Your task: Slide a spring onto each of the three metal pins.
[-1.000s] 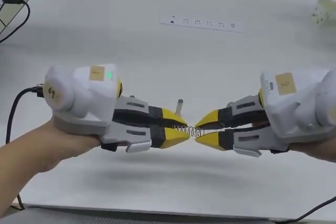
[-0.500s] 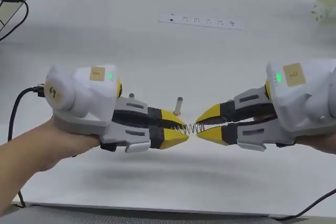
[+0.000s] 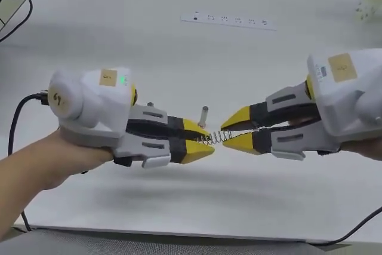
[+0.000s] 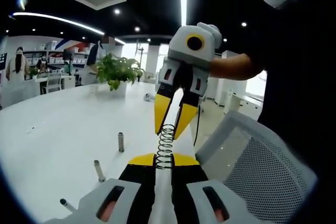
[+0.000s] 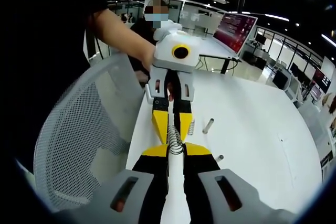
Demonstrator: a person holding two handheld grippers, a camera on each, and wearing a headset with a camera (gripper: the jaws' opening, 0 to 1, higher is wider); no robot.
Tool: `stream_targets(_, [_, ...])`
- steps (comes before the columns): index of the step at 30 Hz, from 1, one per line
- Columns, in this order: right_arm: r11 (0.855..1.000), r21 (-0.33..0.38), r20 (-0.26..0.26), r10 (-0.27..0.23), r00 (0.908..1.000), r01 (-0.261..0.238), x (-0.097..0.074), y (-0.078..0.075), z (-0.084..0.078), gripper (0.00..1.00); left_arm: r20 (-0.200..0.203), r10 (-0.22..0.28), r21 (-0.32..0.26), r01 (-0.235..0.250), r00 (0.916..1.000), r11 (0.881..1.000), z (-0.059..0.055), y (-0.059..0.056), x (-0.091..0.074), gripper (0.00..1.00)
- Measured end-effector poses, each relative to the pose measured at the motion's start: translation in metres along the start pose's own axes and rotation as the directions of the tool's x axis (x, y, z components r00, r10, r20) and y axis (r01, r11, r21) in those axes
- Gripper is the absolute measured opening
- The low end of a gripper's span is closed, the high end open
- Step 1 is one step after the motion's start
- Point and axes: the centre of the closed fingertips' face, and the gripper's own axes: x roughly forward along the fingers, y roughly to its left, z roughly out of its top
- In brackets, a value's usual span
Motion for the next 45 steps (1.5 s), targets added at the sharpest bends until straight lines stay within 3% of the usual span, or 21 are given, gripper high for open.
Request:
stream_targets(5, [1.000, 0.027, 0.041, 0.004, 0.9992, -0.005, -0.001, 0.000, 0.008, 0.07, 0.026, -0.002, -0.011, 0.002, 0.9997, 1.000, 0.004, 0.000, -0.003, 0.02])
stream_targets(14, [0.998, 0.066, 0.094, 0.011, 0.9955, -0.017, 0.000, 0.000, 0.016, 0.07, 0.016, -0.002, 0.000, 0.002, 0.9999, 1.000, 0.002, -0.001, -0.002, 0.03])
stream_targets(16, [0.995, 0.097, 0.142, 0.013, 0.9897, -0.027, 0.000, 0.001, 0.024, 0.07, 0.012, 0.001, 0.000, -0.001, 0.9999, 1.000, 0.001, -0.001, -0.001, 0.02])
stream_targets(20, [0.997, 0.075, 0.130, 0.015, 0.9915, -0.025, 0.004, 0.003, 0.025, 0.07, -0.019, 0.009, 0.022, -0.009, 0.9998, 1.000, -0.003, 0.001, 0.001, 0.02])
stream_targets(23, [0.997, 0.078, 0.142, 0.012, 0.9898, -0.023, 0.005, 0.002, 0.027, 0.07, -0.019, 0.011, 0.019, -0.011, 0.9998, 1.000, -0.003, 0.001, 0.001, 0.02])
stream_targets(25, [0.995, 0.096, 0.180, 0.001, 0.9837, -0.019, 0.006, 0.001, 0.035, 0.07, -0.012, 0.009, 0.016, -0.009, 0.9999, 1.000, -0.001, 0.001, 0.001, 0.02])
stream_targets(28, [0.997, 0.076, 0.167, -0.002, 0.9859, -0.010, 0.009, 0.000, 0.037, 0.07, -0.022, 0.020, 0.029, -0.019, 0.9996, 0.999, -0.002, 0.004, 0.002, 0.02])
stream_targets(39, [0.996, 0.090, 0.200, -0.030, 0.9794, 0.012, 0.014, -0.003, 0.047, 0.07, -0.016, 0.022, 0.039, -0.022, 0.9996, 0.999, 0.001, 0.005, 0.004, 0.03])
stream_targets(45, [0.988, 0.151, 0.252, -0.055, 0.9662, 0.017, 0.011, -0.007, 0.048, 0.07, -0.001, 0.024, 0.035, -0.024, 0.9997, 0.999, 0.005, 0.005, 0.003, 0.03])
